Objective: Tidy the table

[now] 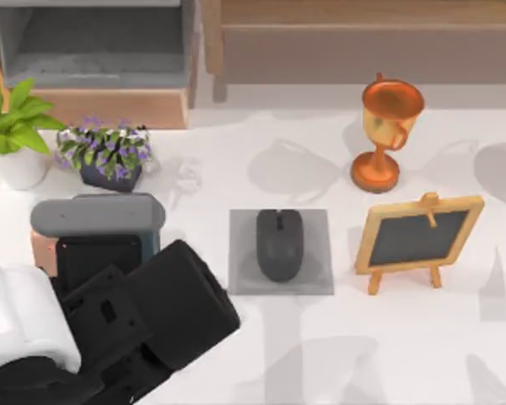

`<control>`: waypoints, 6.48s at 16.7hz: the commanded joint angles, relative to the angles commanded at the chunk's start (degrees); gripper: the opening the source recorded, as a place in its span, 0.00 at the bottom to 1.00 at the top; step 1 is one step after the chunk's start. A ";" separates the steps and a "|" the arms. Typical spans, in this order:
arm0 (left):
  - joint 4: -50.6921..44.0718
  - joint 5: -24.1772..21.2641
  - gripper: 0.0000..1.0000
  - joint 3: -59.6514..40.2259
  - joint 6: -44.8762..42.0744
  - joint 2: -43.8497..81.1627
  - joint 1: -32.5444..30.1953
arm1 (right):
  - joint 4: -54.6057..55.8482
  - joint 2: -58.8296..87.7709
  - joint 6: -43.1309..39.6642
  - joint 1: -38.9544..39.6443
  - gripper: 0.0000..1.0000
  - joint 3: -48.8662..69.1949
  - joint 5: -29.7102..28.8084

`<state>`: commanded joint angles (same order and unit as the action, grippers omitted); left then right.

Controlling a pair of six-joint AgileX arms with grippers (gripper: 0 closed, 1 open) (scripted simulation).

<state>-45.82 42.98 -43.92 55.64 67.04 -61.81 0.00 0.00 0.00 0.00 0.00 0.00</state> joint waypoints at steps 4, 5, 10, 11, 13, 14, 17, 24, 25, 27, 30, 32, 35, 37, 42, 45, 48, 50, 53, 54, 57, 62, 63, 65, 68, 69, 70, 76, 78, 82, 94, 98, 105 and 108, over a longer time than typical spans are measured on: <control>1.04 12.24 0.00 6.60 1.10 -11.99 -1.07 | 0.00 0.00 0.00 0.00 1.00 0.00 0.00; 1.24 13.92 0.00 7.61 1.27 -13.67 -1.21 | 0.00 0.00 0.00 0.00 1.00 0.00 0.00; 1.46 15.49 0.00 8.60 1.45 -15.26 -1.35 | 0.00 0.00 0.00 0.00 1.00 0.00 0.00; 1.34 15.38 0.00 8.40 1.33 -15.04 -1.09 | 0.00 0.00 0.00 0.00 1.00 0.00 0.00; 1.59 15.32 0.00 8.51 0.86 -15.14 -1.10 | 0.00 0.00 0.00 0.00 1.00 0.00 0.00; 2.02 15.19 0.00 8.69 0.08 -15.28 -1.02 | 0.00 0.00 0.00 0.00 1.00 0.00 0.00; 4.68 14.32 0.00 9.46 -3.64 -15.64 -0.16 | 0.00 0.00 0.00 0.00 1.00 0.00 0.00; 17.48 10.44 0.00 12.70 -14.28 -15.34 6.98 | 0.00 0.00 0.00 0.00 1.00 0.00 0.00; 19.50 9.73 0.00 13.31 -15.56 -15.03 8.38 | 0.00 0.00 0.00 0.00 1.00 0.00 0.00; 23.33 8.16 0.00 14.57 -17.62 -14.27 10.98 | 0.00 0.00 0.00 0.00 1.00 0.00 0.00; 27.25 6.32 0.00 15.80 -19.23 -13.39 13.51 | 0.00 0.00 0.00 0.00 1.00 0.00 0.00; 27.63 6.14 0.00 15.91 -19.35 -13.30 13.75 | 0.00 0.00 0.00 0.00 1.00 0.00 0.00; 27.63 6.14 0.00 15.91 -19.35 -13.30 13.75 | 0.00 0.00 0.00 0.00 1.00 0.00 0.00; 27.63 6.14 0.15 15.91 -19.35 -13.30 13.75 | 0.00 0.00 0.00 0.00 1.00 0.00 0.00; 27.63 6.14 0.53 15.91 -19.35 -13.30 13.75 | 0.00 0.00 0.00 0.00 1.00 0.00 0.00; 27.63 6.14 0.75 15.91 -19.35 -13.30 13.75 | 0.00 0.00 0.00 0.00 1.00 0.00 0.00; 27.63 6.14 0.98 15.91 -19.35 -13.30 13.75 | 0.00 0.00 0.00 0.00 1.00 0.00 0.00; 27.63 6.14 1.00 15.91 -19.35 -13.30 13.75 | 0.00 0.00 0.00 0.00 1.00 0.00 0.00; 27.63 6.14 1.00 15.91 -19.35 -13.30 13.75 | 0.00 0.00 0.00 0.00 1.00 0.00 0.00; 27.63 6.14 1.00 15.91 -19.35 -13.30 13.75 | 0.00 0.00 0.00 0.00 1.00 0.00 0.00; 27.61 6.14 1.00 15.90 -19.35 -13.33 13.72 | 0.00 0.00 0.00 0.00 1.00 0.00 0.00; 21.18 9.63 1.00 15.86 -14.09 -14.85 9.54 | 0.00 0.00 0.00 0.00 1.00 0.00 0.00; 19.12 10.41 1.00 15.85 -12.40 -15.50 8.14 | 0.00 0.00 0.00 0.00 1.00 0.00 0.00; 15.90 11.56 1.00 15.77 -9.54 -16.79 5.87 | 0.00 0.00 0.00 0.00 1.00 0.00 0.00; 14.97 11.91 1.00 15.74 -8.61 -17.34 5.11 | 0.00 0.00 0.00 0.00 1.00 0.00 0.00; 14.97 11.91 1.00 15.74 -8.61 -17.34 5.11 | 0.00 0.00 0.00 0.00 1.00 0.00 0.00; 15.09 11.79 1.00 15.72 -8.70 -17.07 5.37 | 0.00 0.00 0.00 0.00 1.00 0.00 0.00; 21.47 3.80 1.00 18.70 -16.12 -24.94 9.56 | 0.00 0.00 0.00 0.00 1.00 0.00 0.00; 25.55 -1.97 1.00 21.24 -21.41 -30.41 13.18 | 0.00 0.00 0.00 0.00 1.00 0.00 0.00; 33.86 -15.53 1.00 27.78 -33.26 -42.76 25.52 | 0.00 0.00 0.00 0.00 1.00 0.00 0.00; 45.82 -42.98 1.00 43.92 -55.64 -67.04 61.81 | 0.00 0.00 0.00 0.00 1.00 0.00 0.00; 45.82 -42.98 1.00 43.92 -55.64 -67.04 61.81 | 0.00 0.00 0.00 0.00 1.00 0.00 0.00; 45.82 -42.98 1.00 43.92 -55.64 -67.04 61.81 | 8.30 11.67 0.11 -3.13 1.00 2.11 0.93; 45.82 -42.98 1.00 43.92 -55.64 -67.04 61.81 | 16.82 24.27 0.09 -6.06 1.00 4.10 2.27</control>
<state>0.00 0.00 0.00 0.00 0.00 0.00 16.82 24.27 0.09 -6.06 4.10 2.27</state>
